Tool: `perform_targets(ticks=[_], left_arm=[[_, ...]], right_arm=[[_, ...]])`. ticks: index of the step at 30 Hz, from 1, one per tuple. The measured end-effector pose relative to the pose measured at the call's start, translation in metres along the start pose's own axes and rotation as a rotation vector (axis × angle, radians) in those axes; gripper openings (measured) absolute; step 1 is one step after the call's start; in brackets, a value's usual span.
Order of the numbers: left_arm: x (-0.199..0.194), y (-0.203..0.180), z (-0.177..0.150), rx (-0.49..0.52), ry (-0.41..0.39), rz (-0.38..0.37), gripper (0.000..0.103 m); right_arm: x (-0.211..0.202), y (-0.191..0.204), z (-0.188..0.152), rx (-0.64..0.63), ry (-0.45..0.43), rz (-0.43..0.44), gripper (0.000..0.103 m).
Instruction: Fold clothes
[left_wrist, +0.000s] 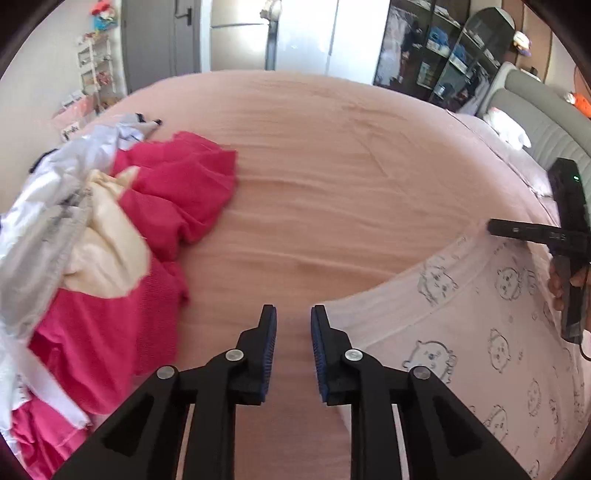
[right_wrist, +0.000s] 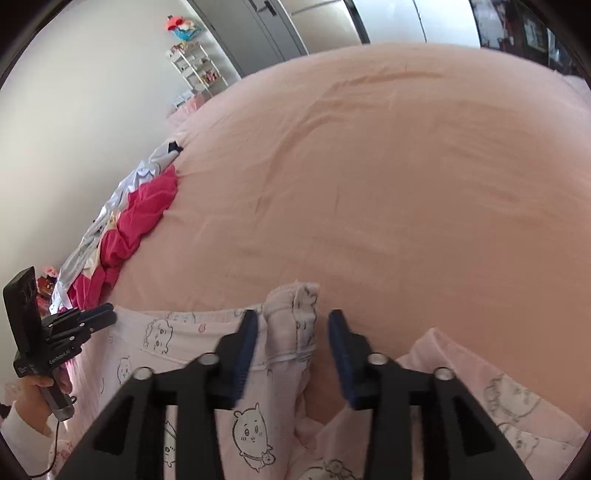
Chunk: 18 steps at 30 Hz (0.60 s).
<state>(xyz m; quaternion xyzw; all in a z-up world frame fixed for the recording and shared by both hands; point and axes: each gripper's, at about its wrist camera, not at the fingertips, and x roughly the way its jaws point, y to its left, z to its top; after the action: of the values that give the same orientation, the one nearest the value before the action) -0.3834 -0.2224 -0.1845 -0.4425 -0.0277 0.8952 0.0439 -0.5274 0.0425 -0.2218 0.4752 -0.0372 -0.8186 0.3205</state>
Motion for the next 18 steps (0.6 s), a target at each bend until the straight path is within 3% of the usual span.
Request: perform_targets(ticks=[1,2,4,6,8,10,11,14,16,17,18], left_arm=[[-0.005,0.001,0.001,0.01,-0.016,0.007,0.02],[-0.009,0.003,0.001,0.021,-0.031,0.014,0.02],[-0.006,-0.019,0.004,0.141,-0.018,-0.047,0.02],[0.004,-0.051,0.002,0.276,0.006,-0.101,0.02],[0.019,-0.079,0.0,0.371,0.054,-0.139,0.02],[0.04,-0.097,-0.001,0.414,0.107,-0.123,0.02],[0.046,-0.101,0.001,0.416,0.095,-0.104,0.02],[0.049,-0.096,0.017,0.35,0.051,-0.05,0.023],[0.045,-0.087,0.027,0.293,-0.004,0.05,0.023],[0.04,-0.082,0.03,0.268,-0.009,0.047,0.023],[0.032,-0.079,0.031,0.244,-0.005,-0.021,0.023]], right_arm=[[-0.011,0.003,0.001,-0.015,-0.053,-0.022,0.066],[-0.022,0.008,0.003,-0.046,-0.094,-0.056,0.067],[-0.028,0.03,0.005,-0.183,-0.099,-0.084,0.067],[-0.011,0.06,-0.002,-0.373,0.004,-0.102,0.065],[0.012,0.085,-0.014,-0.525,0.109,-0.132,0.044],[0.035,0.095,-0.026,-0.603,0.174,-0.167,0.037],[0.045,0.097,-0.03,-0.622,0.195,-0.188,0.037],[0.045,0.096,-0.019,-0.589,0.111,-0.204,0.037],[0.041,0.092,-0.008,-0.542,0.035,-0.247,0.037],[0.039,0.089,-0.002,-0.518,-0.002,-0.268,0.037],[0.035,0.089,-0.001,-0.5,0.019,-0.226,0.037]])
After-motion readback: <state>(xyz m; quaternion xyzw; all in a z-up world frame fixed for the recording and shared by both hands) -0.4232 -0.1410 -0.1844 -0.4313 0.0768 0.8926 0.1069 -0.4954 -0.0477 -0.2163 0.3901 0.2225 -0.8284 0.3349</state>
